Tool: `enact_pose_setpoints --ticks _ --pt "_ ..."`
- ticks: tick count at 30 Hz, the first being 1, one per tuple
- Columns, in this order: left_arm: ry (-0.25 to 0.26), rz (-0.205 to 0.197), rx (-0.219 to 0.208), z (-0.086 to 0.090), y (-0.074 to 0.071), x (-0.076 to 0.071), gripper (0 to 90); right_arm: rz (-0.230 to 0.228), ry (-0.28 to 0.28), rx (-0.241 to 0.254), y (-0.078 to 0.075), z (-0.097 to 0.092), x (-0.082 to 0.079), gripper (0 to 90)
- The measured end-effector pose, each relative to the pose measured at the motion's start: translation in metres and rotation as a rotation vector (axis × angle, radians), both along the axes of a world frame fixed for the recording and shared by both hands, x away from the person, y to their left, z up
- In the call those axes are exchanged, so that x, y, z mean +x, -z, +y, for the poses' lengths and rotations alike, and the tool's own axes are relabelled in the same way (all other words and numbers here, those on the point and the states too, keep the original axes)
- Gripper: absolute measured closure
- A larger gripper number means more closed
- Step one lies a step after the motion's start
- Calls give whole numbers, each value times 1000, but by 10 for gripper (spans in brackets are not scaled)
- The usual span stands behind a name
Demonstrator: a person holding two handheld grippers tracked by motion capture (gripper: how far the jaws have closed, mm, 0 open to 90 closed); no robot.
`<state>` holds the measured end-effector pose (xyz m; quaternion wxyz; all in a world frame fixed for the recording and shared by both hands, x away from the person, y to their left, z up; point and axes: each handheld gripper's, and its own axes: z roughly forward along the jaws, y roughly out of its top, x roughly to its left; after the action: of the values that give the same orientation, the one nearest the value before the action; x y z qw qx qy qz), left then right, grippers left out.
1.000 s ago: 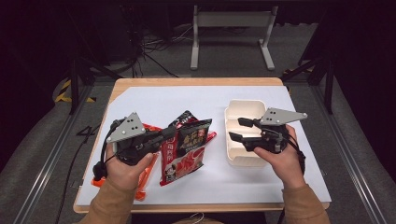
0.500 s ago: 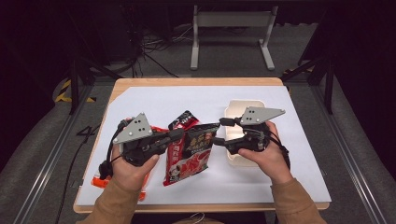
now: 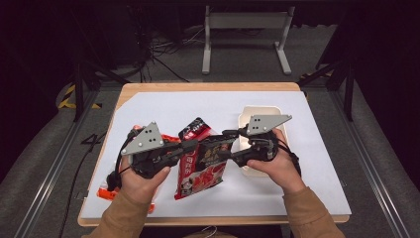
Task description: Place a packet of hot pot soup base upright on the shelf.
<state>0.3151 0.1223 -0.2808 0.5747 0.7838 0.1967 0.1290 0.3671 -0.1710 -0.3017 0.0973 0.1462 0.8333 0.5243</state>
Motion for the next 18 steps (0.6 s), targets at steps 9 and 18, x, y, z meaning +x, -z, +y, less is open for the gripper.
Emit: enact_pose_setpoints --ticks 9,18 --pt "8 4 -22 3 1 2 900 -9 22 -25 -3 -7 0 730" --pt "13 1 -30 9 2 3 895 -43 28 -56 -10 -5 -5 799"
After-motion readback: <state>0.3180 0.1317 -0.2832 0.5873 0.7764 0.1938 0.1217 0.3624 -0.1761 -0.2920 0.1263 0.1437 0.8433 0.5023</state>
